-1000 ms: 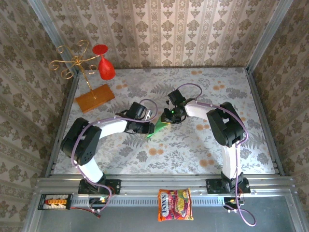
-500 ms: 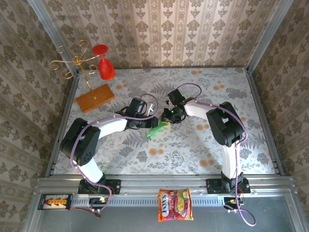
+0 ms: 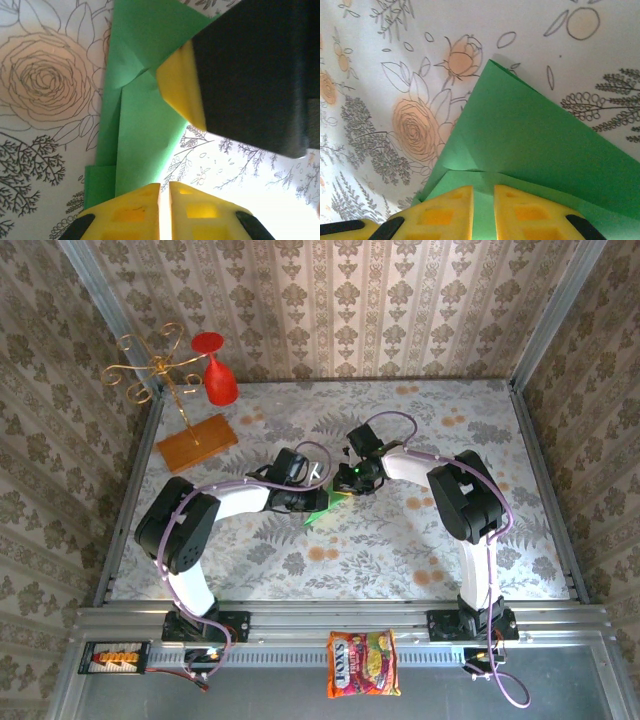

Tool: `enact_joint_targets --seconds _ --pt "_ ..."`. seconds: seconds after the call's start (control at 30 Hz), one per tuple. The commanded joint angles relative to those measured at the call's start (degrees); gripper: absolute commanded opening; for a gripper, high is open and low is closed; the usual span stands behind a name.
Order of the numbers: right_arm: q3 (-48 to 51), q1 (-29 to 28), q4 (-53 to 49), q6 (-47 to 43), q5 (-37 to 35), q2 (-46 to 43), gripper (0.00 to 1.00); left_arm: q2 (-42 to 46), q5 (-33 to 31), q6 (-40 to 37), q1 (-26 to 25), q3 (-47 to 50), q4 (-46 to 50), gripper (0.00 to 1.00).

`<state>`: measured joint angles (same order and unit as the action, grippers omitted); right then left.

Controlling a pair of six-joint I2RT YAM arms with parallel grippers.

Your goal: Fold a paper plane with a square sheet of paper (pick it up from the middle)

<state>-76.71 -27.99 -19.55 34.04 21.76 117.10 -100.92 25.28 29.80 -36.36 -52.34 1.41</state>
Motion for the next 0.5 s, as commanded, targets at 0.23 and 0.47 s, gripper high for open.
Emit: enact_joint_targets --seconds 0.23,0.47 --pt "-1.66 0.78 0.53 -1.16 2.24 -2.27 0.21 -1.30 -2.56 1.40 -0.03 1.85 0.28 0.10" --pt "-1.65 1.96 -1.39 -2.96 0.19 -1.70 0.21 -1.33 -2.95 1.31 0.13 2.24 0.35 0.09"
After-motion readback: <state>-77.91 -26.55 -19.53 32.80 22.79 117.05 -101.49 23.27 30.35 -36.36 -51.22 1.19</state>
